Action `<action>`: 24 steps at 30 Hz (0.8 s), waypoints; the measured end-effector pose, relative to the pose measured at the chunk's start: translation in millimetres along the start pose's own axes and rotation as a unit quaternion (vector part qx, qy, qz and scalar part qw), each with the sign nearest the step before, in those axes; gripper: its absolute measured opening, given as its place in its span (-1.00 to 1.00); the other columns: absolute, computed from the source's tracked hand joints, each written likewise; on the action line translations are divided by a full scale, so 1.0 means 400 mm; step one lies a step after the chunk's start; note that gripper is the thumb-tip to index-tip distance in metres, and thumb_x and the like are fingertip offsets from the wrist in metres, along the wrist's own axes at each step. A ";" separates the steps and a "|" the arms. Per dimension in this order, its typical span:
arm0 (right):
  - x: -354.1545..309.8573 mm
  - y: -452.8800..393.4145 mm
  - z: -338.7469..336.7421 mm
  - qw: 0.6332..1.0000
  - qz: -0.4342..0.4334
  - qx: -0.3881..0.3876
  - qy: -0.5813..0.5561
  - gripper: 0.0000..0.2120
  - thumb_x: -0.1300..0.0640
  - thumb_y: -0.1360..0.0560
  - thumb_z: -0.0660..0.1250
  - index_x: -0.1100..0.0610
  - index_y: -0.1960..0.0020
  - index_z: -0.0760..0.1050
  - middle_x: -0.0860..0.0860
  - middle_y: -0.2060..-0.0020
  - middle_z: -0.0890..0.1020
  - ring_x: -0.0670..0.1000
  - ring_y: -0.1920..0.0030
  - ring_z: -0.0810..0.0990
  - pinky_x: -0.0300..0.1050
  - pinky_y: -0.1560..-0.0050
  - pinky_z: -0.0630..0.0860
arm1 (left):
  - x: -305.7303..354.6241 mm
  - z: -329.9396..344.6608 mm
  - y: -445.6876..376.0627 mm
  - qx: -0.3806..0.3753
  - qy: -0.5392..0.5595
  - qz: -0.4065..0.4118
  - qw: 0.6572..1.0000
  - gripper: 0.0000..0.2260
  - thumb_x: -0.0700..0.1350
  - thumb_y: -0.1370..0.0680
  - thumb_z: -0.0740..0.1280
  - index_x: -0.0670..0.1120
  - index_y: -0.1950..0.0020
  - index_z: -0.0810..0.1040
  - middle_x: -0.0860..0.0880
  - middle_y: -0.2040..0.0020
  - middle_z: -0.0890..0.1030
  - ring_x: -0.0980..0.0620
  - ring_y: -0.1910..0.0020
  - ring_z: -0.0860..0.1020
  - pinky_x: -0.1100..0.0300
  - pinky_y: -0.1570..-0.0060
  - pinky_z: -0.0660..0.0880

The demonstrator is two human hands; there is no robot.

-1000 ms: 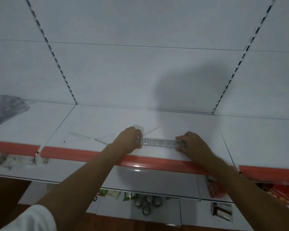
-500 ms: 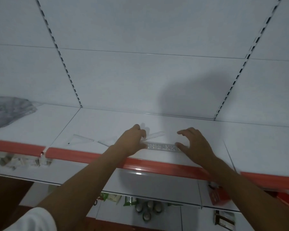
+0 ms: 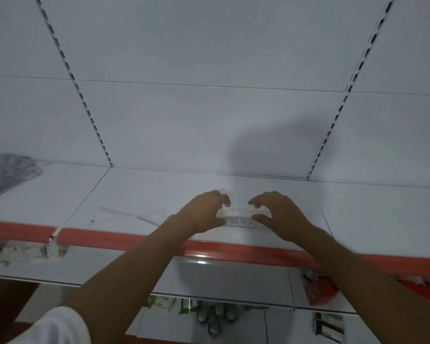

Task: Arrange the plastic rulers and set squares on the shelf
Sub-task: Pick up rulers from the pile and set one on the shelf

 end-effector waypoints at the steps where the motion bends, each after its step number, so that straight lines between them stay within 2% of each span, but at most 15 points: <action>1: 0.014 0.007 -0.003 1.000 0.011 0.002 0.001 -0.69 0.01 -0.49 0.37 0.00 -0.22 0.51 -0.09 0.00 0.57 -0.08 -0.01 0.44 -0.14 -0.09 0.32 | -0.011 0.000 0.003 -0.004 0.007 -0.007 1.000 -0.62 -0.01 -0.49 0.43 -0.03 -0.27 0.47 -0.03 -0.14 0.52 0.08 0.01 0.46 0.25 -0.02 0.38; 3: 0.042 0.021 -0.006 0.999 0.035 -0.001 0.009 -0.68 0.01 -0.49 0.37 0.00 -0.23 0.50 -0.09 -0.01 0.57 -0.11 0.01 0.41 -0.14 -0.08 0.33 | -0.036 0.001 0.011 -0.008 0.011 -0.022 1.000 -0.62 0.02 -0.49 0.42 -0.02 -0.26 0.48 -0.02 -0.13 0.54 0.10 0.03 0.46 0.25 -0.03 0.39; 7: 0.072 0.046 0.010 0.998 0.063 -0.013 0.012 -0.67 0.01 -0.48 0.38 -0.01 -0.23 0.50 -0.09 -0.03 0.57 -0.08 -0.03 0.44 -0.10 -0.13 0.37 | -0.070 0.009 0.017 -0.015 -0.015 -0.049 0.999 -0.63 0.10 -0.50 0.38 0.03 -0.27 0.50 0.03 -0.13 0.57 0.07 -0.09 0.52 0.13 -0.15 0.42; 13: 0.074 0.048 0.042 0.997 0.065 -0.028 0.025 -0.70 -0.06 -0.51 0.33 0.01 -0.20 0.52 -0.08 -0.10 0.56 -0.05 -0.09 0.47 -0.11 -0.13 0.39 | -0.087 0.023 0.012 -0.020 -0.021 -0.076 0.997 -0.62 0.06 -0.54 0.34 0.02 -0.34 0.48 0.00 -0.30 0.49 0.00 -0.27 0.44 0.07 -0.30 0.36; 18: 0.080 0.040 0.058 0.995 0.068 -0.061 0.032 -0.70 -0.05 -0.51 0.32 0.02 -0.21 0.53 -0.06 -0.12 0.56 -0.04 -0.10 0.47 -0.14 -0.11 0.39 | -0.096 0.039 0.013 -0.038 -0.001 -0.086 0.996 -0.64 0.01 -0.55 0.35 -0.02 -0.33 0.50 -0.03 -0.25 0.51 0.00 -0.21 0.46 0.16 -0.22 0.38; 24: 0.087 0.033 0.081 0.994 0.076 -0.082 0.009 -0.68 -0.04 -0.46 0.40 -0.01 -0.19 0.54 -0.08 -0.03 0.55 -0.04 -0.04 0.48 -0.17 -0.05 0.40 | -0.106 0.043 0.012 -0.048 0.000 -0.095 0.994 -0.62 -0.01 -0.52 0.39 -0.04 -0.31 0.51 -0.04 -0.21 0.53 0.00 -0.16 0.48 0.23 -0.11 0.35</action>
Point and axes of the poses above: each hand's wrist, its own y-axis away from the middle knuckle, its own z-axis out of the palm, x = y × z, the point moved 4 cm from there along -y, towards the middle knuckle
